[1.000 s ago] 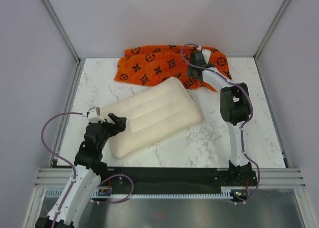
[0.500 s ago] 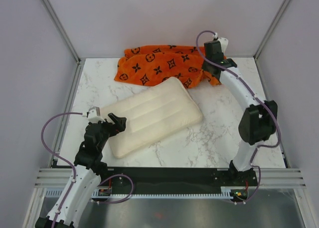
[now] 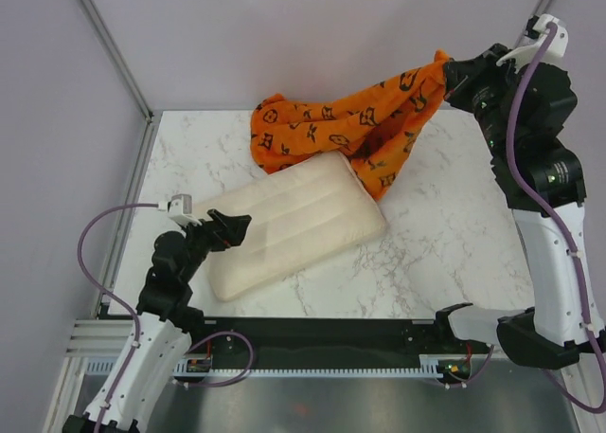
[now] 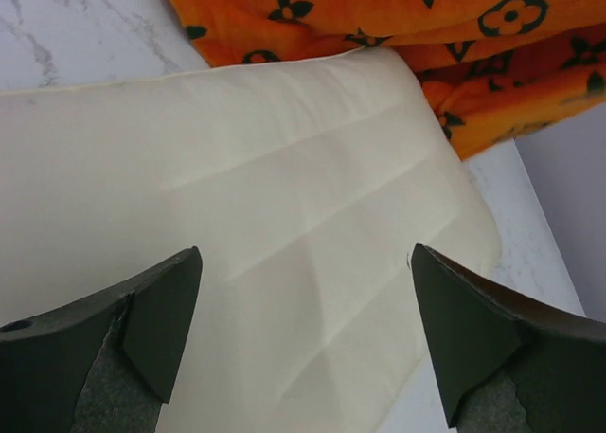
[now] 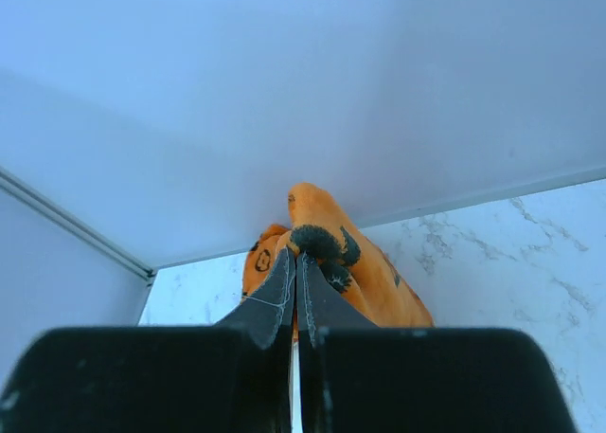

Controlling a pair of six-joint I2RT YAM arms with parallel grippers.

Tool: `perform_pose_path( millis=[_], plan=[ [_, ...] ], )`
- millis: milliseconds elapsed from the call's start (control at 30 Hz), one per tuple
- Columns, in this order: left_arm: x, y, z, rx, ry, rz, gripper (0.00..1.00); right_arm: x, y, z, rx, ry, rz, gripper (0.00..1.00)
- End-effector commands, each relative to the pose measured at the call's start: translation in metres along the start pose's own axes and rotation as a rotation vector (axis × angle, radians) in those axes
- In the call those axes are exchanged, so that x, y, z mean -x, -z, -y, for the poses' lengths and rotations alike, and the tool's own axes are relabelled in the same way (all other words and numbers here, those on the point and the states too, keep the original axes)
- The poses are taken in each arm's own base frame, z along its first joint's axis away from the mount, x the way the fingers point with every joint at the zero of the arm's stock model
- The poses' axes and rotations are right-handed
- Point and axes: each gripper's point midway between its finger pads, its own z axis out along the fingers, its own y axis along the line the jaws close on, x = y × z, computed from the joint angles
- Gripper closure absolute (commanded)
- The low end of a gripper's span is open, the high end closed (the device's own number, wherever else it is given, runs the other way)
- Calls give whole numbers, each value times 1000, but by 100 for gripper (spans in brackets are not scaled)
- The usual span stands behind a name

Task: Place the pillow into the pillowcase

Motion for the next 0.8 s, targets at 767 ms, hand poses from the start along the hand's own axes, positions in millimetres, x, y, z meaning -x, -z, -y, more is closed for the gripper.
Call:
perform_pose_path(
  millis=[767],
  plan=[
    [3, -189, 164, -127, -685, -69, 0, 15, 49, -33, 178, -30, -63, 100]
  ],
)
